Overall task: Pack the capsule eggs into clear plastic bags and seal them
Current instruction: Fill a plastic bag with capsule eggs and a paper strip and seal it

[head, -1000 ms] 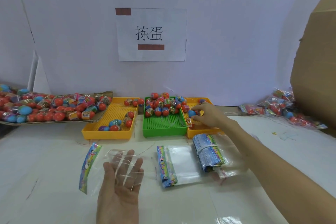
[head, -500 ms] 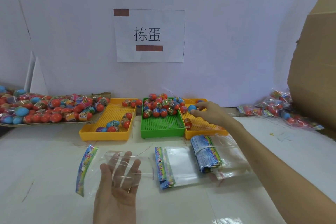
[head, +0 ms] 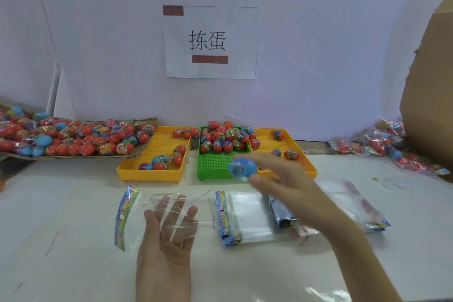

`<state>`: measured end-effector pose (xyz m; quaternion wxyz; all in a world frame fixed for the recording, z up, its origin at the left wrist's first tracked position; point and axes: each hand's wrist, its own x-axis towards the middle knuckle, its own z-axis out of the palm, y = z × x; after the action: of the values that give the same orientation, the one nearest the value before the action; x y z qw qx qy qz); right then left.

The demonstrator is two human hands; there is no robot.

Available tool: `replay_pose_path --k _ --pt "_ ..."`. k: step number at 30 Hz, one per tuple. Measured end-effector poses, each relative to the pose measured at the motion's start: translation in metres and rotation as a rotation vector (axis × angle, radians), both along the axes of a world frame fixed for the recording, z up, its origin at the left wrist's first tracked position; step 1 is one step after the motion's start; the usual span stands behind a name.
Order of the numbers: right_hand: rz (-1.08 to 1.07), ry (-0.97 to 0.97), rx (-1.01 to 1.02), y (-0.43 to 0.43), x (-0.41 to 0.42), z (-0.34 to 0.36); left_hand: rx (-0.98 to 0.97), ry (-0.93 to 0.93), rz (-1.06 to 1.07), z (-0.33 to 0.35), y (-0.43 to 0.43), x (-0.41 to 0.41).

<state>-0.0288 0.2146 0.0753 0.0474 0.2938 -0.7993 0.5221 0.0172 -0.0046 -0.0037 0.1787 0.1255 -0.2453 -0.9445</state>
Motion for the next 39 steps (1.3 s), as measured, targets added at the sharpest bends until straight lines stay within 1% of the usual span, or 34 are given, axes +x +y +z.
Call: replay_pose_path --k 1,2,6,9,17,22,25,30,35,39 --pt "0.040 0.000 0.025 -0.005 0.013 -0.006 -0.091 -0.004 -0.094 0.001 0.009 0.004" --pt "0.064 -0.006 0.049 -0.009 0.022 -0.013 -0.103 -0.015 -0.097 -0.001 0.010 0.003" --pt "0.072 -0.045 0.086 -0.019 0.036 -0.034 -0.087 -0.008 -0.041 -0.001 0.008 -0.002" --pt "0.088 -0.048 0.097 -0.025 0.036 -0.040 -0.126 0.023 -0.080 -0.003 0.014 -0.001" --pt "0.127 -0.056 0.084 -0.027 0.038 -0.041 -0.150 -0.010 -0.063 -0.003 0.013 0.001" --pt "0.071 -0.061 0.075 -0.029 0.036 -0.042 -0.172 -0.003 -0.099 -0.001 0.014 0.003" --pt "0.067 -0.041 0.111 -0.033 0.029 -0.037 -0.226 -0.001 -0.123 0.000 0.016 0.004" --pt "0.045 -0.038 0.169 -0.043 0.013 -0.027 -0.260 -0.010 -0.169 -0.001 0.017 0.003" --pt "0.064 -0.009 0.203 -0.057 0.002 -0.025 -0.235 -0.006 -0.253 -0.003 0.017 0.004" --pt "-0.026 0.019 0.188 -0.071 -0.003 -0.025 -0.173 -0.004 -0.314 -0.003 0.015 0.003"
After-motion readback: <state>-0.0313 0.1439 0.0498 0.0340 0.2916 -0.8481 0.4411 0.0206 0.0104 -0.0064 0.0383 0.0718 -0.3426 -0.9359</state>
